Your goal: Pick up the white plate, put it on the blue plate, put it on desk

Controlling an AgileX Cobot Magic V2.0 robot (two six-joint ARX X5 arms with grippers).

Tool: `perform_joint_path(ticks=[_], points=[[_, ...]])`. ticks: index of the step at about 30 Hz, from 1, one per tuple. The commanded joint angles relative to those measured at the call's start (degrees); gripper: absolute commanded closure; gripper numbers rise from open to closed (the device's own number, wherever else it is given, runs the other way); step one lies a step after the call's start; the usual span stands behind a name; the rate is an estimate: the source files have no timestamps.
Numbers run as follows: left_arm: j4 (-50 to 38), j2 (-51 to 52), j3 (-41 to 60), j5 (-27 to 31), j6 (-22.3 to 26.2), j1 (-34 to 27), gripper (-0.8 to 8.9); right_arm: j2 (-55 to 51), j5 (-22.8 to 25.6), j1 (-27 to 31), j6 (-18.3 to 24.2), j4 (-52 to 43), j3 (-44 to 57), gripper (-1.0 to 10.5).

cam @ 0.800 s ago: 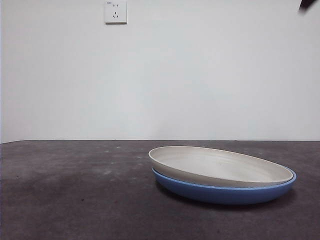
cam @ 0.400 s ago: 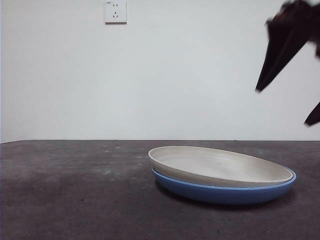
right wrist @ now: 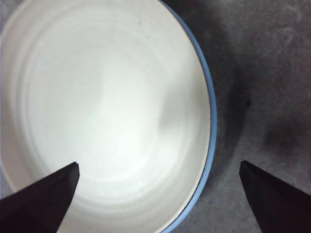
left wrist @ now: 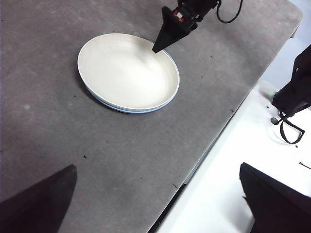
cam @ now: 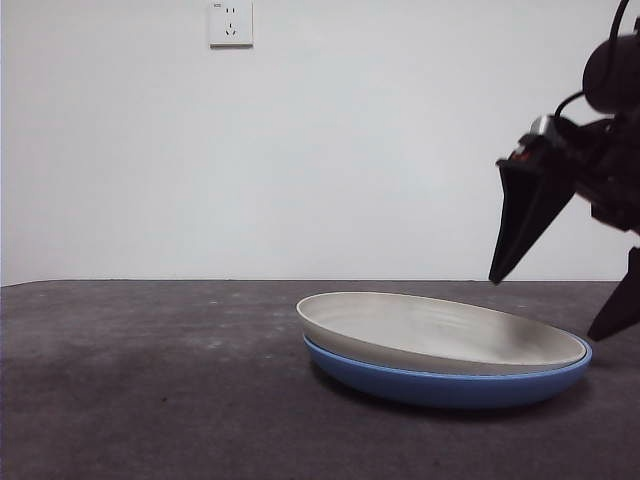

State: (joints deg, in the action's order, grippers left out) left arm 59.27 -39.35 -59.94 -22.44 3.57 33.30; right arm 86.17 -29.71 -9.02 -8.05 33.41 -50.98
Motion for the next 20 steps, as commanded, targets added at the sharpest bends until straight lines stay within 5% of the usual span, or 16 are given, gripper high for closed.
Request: perform_joint_path(ticks=[1, 20], points=[[-0.6, -0.2, -0.5, 0.0, 0.9, 0.5, 2.73, 2.3, 0.1, -0.3, -0.5, -1.2, -0.3, 3.5], [-0.6, -0.2, -0.5, 0.0, 1.4, 0.5, 2.73, 5.7, 1.0, -0.3, -0.5, -4.0, -0.3, 6.0]])
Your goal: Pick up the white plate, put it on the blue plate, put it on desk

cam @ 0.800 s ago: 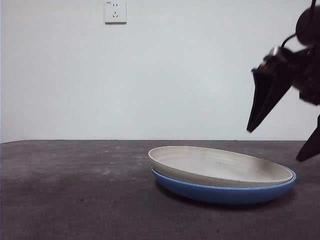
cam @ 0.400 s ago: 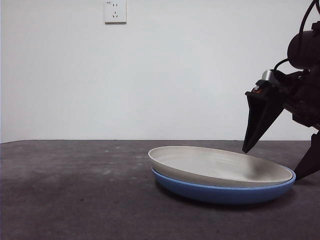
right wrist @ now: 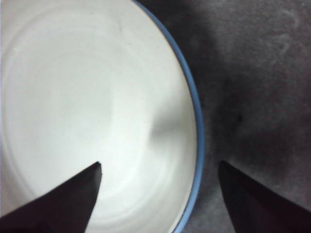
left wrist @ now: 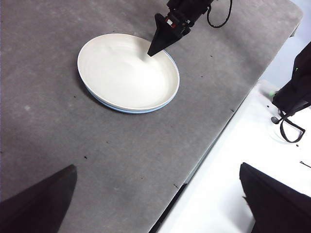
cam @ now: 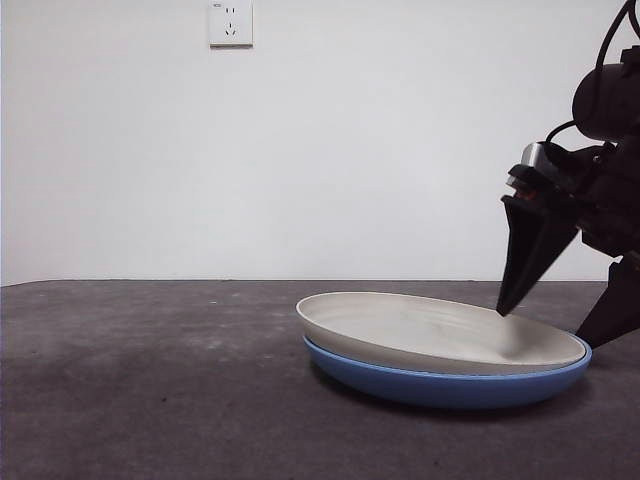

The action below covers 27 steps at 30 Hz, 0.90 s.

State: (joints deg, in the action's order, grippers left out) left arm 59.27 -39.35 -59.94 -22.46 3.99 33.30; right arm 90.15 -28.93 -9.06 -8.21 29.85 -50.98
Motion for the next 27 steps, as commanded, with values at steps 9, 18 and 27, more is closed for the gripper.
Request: perform_joint_path(ticks=[9, 18, 27], points=[[-0.6, -0.2, -0.4, 0.1, 0.9, 0.5, 2.73, 3.0, 1.4, -0.3, -0.4, -0.4, -0.3, 9.1], [-0.6, -0.2, -0.5, 0.1, 0.9, 0.5, 2.73, 2.9, 3.4, -0.1, -0.9, 0.5, -0.9, 9.4], [-0.6, -0.2, -0.5, 0.1, 0.9, 0.5, 2.73, 2.2, 3.5, -2.1, -3.5, 7.3, -9.1, 9.4]])
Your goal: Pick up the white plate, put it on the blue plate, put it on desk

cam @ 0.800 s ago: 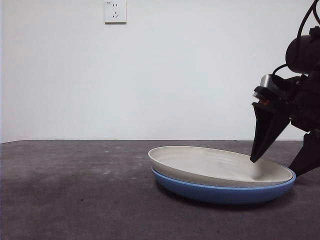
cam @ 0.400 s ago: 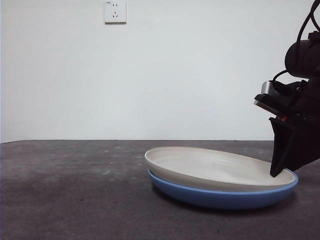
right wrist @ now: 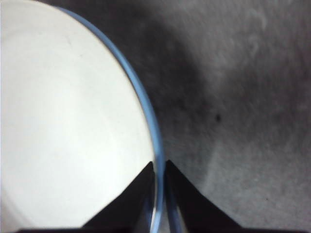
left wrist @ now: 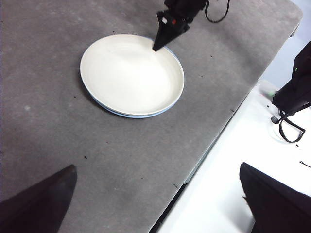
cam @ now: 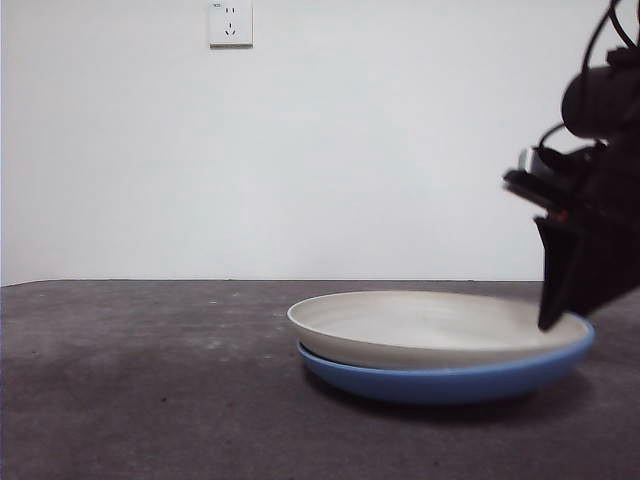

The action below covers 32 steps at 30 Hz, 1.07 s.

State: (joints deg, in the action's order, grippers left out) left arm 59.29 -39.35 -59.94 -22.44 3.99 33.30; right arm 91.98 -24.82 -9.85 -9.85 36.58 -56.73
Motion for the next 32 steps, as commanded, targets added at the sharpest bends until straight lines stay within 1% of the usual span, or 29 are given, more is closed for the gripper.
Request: perform_joint_path(ticks=[1, 6, 11, 16, 20, 24, 32], points=[[-0.6, -0.2, -0.5, 0.0, 0.9, 0.5, 2.73, 0.3, -0.6, -2.1, -2.4, 1.0, -4.6, 9.4], [-0.6, -0.2, -0.5, 0.0, 0.9, 0.5, 2.73, 0.6, -0.6, -6.6, -6.2, 1.1, -9.6, 9.4], [-0.7, -0.2, -0.5, 0.0, 0.9, 0.5, 2.73, 2.5, -0.5, -11.0, -9.0, 0.7, -12.9, 9.4], [-0.7, -0.2, -0.5, 0.0, 0.9, 0.5, 2.73, 6.3, 0.0, -14.4, -10.5, -0.8, -14.3, 9.4], [-0.7, -0.2, -0.5, 0.0, 0.9, 0.6, 2.73, 8.9, 2.8, -15.3, -10.6, -1.3, -14.7, 9.4], [-0.7, -0.2, -0.5, 0.0, 0.9, 0.6, 2.73, 11.0, 4.0, -15.2, -10.3, -1.4, -14.7, 9.4], [-0.7, -0.2, -0.5, 0.0, 0.9, 0.6, 2.73, 13.9, 4.1, -15.0, -8.7, -1.1, -14.6, 9.4]])
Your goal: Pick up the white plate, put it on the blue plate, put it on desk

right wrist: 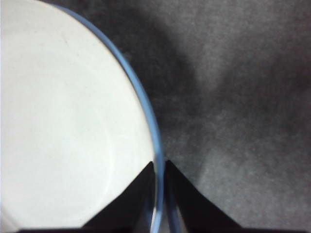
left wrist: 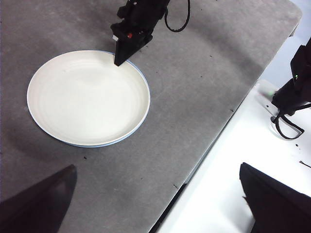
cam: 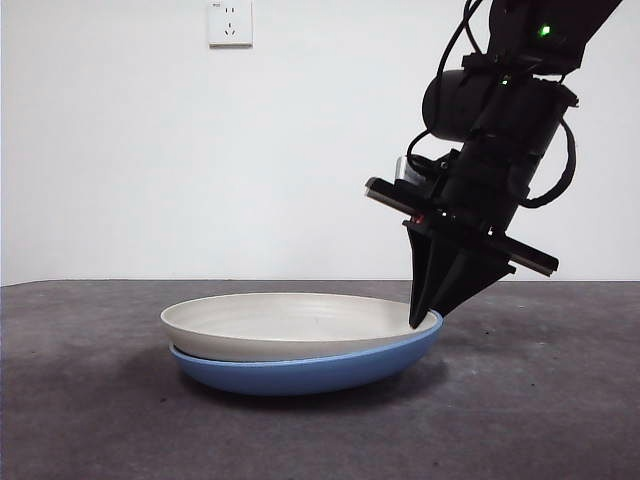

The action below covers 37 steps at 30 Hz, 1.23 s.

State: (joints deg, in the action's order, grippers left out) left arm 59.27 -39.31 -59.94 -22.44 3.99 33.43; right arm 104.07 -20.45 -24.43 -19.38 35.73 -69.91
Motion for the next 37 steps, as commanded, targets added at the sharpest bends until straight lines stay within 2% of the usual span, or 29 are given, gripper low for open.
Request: perform_joint_path(ticks=[1, 5, 9, 12, 19, 23, 29, 37], points=[[-0.6, -0.2, -0.5, 0.0, 0.9, 0.5, 2.73, 2.1, -0.3, -0.5, 1.1, -0.2, -1.4, 9.4], [-0.7, -0.2, -0.5, 0.0, 0.9, 0.5, 2.73, 2.2, 2.1, -0.6, 1.8, 0.7, -1.4, 9.0], [-1.0, -0.2, -0.5, 0.0, 0.9, 0.5, 2.73, 1.3, 6.1, -0.5, 1.9, 2.1, -1.5, 7.0], [-1.2, -0.2, -0.5, 0.0, 0.9, 0.5, 2.73, -0.7, 7.0, -0.5, 2.3, 2.3, -1.5, 5.9], [-1.2, -0.2, -0.5, 0.0, 0.9, 0.5, 2.73, -12.0, 7.2, -0.9, 2.3, 5.6, -1.5, 4.4], [-1.3, -0.2, -0.5, 0.0, 0.9, 0.5, 2.73, -21.0, 9.5, -1.9, 2.3, 10.4, -1.5, 3.5], [-1.3, -0.2, -0.5, 0.0, 0.8, 0.5, 2.73, -34.4, 10.7, -4.9, 3.8, 18.9, -1.5, 3.4], [-1.5, -0.2, -0.5, 0.0, 0.7, 0.4, 2.73, -47.1, 11.6, -10.1, 5.5, 30.4, -1.4, 3.4]])
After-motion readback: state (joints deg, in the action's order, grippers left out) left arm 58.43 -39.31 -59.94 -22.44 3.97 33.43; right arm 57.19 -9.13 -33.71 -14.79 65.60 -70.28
